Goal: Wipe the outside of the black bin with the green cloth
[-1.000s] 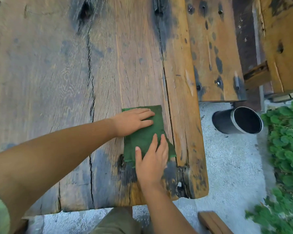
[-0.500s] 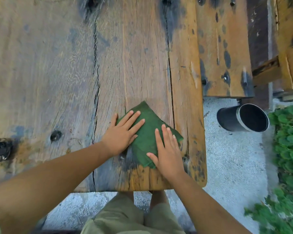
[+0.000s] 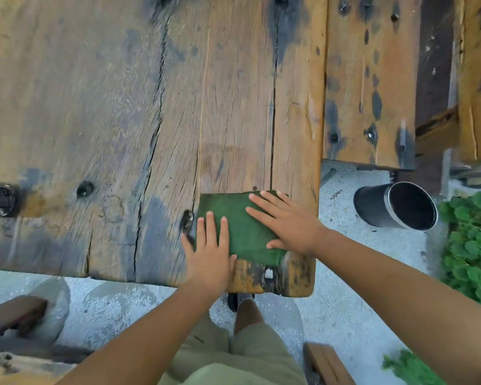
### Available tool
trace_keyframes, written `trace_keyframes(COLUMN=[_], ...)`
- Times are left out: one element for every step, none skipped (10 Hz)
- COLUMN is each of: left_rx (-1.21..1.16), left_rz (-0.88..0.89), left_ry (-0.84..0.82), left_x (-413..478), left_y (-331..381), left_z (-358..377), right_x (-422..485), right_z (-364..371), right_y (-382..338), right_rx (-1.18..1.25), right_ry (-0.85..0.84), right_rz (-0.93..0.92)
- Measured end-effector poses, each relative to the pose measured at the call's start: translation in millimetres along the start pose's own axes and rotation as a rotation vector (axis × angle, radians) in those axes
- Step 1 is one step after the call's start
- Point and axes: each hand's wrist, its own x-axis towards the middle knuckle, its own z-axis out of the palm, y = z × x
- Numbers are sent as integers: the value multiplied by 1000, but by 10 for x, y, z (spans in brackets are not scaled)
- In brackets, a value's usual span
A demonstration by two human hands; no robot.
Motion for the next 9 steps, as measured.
trace_keyframes(left_rx=[1,-11,19,82,91,87,76,107,180], left_rz=[75,303,427,446,442,388,316,276,263], left_ry=[74,89,71,59,68,52,28,7,-53], left_x=[137,335,405,413,411,338,190,134,189], left_y=[-135,-376,-541,-677,-762,-816,-851,-805,-688], left_z=[-225,-346,-330,-248,-183,-74,27,-7,-184], right_x=[-96,-140,-84,-61,-83,-96,-104,-112,-72], right_z=[-12,16,85,167,206,211,185,124,48], right_y=[-253,-511,-632,-687,-722,-710,-683,-644,-682], right_rx=[159,297,297,292,289,271,220,219,207], right_ry=[67,123,107,90,89,71,20,11,-65], right_rz=[158,339,413,442,441,421,368,346,384])
